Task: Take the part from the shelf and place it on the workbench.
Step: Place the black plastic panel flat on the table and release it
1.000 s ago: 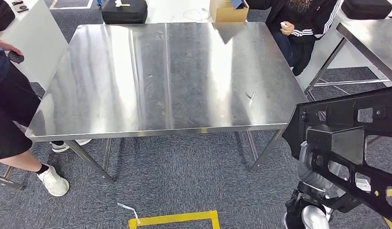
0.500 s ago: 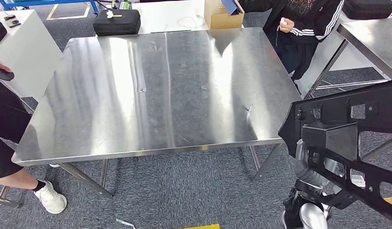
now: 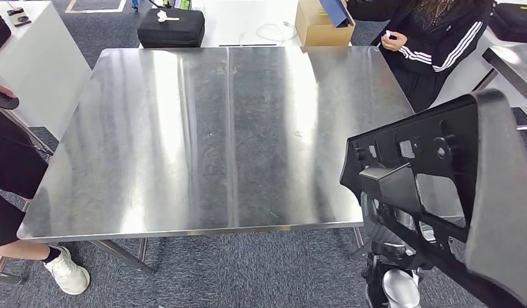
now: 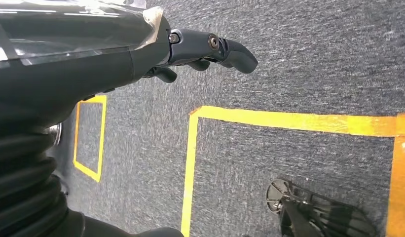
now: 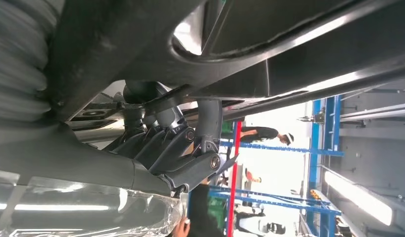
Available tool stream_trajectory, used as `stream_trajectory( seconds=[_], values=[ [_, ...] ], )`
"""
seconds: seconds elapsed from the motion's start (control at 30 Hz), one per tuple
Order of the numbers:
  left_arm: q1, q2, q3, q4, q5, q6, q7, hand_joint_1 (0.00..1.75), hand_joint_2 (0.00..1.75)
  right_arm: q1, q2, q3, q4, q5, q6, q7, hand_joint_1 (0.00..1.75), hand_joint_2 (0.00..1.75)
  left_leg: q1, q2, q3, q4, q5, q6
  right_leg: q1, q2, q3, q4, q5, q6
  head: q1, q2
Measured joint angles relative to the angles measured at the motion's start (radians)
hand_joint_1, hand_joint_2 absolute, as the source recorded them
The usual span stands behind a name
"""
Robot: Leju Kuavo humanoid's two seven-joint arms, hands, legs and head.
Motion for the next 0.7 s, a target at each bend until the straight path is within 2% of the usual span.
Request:
stream_trajectory(
  seconds=[0.03, 0.07, 0.1, 0.13, 0.2, 0.27, 0.43, 0.57, 0.7],
  values=[
    [0.001, 0.0, 0.0, 0.0, 0.0, 0.0, 0.0, 0.0, 1.75, -0.002, -0.003, 0.006, 0.004, 0.004, 0.007, 0.0, 1.75, 1.75, -0.001, -0.003, 0.01, -0.001, -0.009, -0.001, 0.002, -0.001, 0.013, -0.07, 0.049, 0.005, 0.0, 0.0],
    [0.0, 0.0, 0.0, 0.0, -0.001, 0.0, -0.001, 0.0, 1.75, -0.005, -0.006, 0.013, 0.008, 0.009, 0.016, 0.0, 1.75, 1.75, -0.003, -0.005, 0.021, -0.001, -0.018, -0.005, 0.007, -0.002, 0.03, -0.134, 0.09, 0.004, 0.0, 0.0],
    [0.0, 0.0, -0.001, 0.0, -0.001, 0.0, -0.002, 0.0, 1.75, -0.009, -0.009, 0.022, 0.011, 0.016, 0.029, 0.001, 1.75, 1.75, -0.006, -0.006, 0.028, -0.001, -0.025, -0.008, 0.011, -0.003, 0.043, -0.177, 0.116, -0.002, 0.001, 0.0],
    [-0.001, -0.001, -0.001, 0.0, -0.004, -0.002, -0.004, 0.0, 1.75, -0.015, -0.012, 0.034, 0.016, 0.026, 0.047, 0.001, 1.75, 1.75, -0.008, -0.006, 0.031, -0.002, -0.031, -0.012, 0.015, -0.003, 0.051, -0.199, 0.129, -0.009, 0.001, 0.0],
    [-0.001, 0.0, -0.004, 0.0, -0.013, -0.01, -0.006, 0.0, 1.75, -0.041, -0.016, 0.073, 0.037, 0.043, 0.114, 0.001, 1.75, 1.75, -0.01, -0.003, 0.037, -0.004, -0.035, -0.008, 0.015, 0.0, 0.055, -0.205, 0.133, -0.017, 0.003, 0.0],
    [-0.002, 0.001, -0.009, 0.0, -0.025, -0.02, -0.007, 0.0, 1.75, -0.096, -0.017, 0.144, 0.086, 0.053, 0.179, 0.0, 1.75, 1.75, -0.01, 0.003, 0.042, -0.009, -0.036, -0.002, 0.013, 0.008, 0.055, -0.207, 0.135, -0.017, 0.002, 0.0],
    [-0.01, 0.001, -0.027, 0.0, -0.044, -0.027, -0.002, 0.0, 1.75, -0.266, 0.024, 0.353, 0.269, 0.042, 0.249, 0.036, 1.75, 1.75, -0.008, 0.008, 0.054, -0.022, -0.036, -0.01, 0.015, 0.012, 0.058, -0.207, 0.13, -0.025, 0.002, 0.0],
    [-0.011, 0.001, -0.037, 0.0, -0.052, -0.03, 0.001, 0.0, 1.75, -0.381, 0.081, 0.47, 0.414, 0.026, 0.257, 0.06, 1.75, 1.75, -0.007, 0.006, 0.057, -0.026, -0.034, -0.021, 0.016, 0.011, 0.058, -0.207, 0.128, -0.028, 0.002, 0.0],
    [-0.009, 0.001, -0.047, 0.0, -0.063, -0.038, 0.001, 0.0, 1.75, -0.479, 0.128, 0.533, 0.547, 0.006, 0.236, 0.093, 1.75, 1.75, -0.006, 0.007, 0.057, -0.026, -0.034, -0.023, 0.017, 0.011, 0.059, -0.207, 0.129, -0.032, 0.002, 0.0]
  ],
)
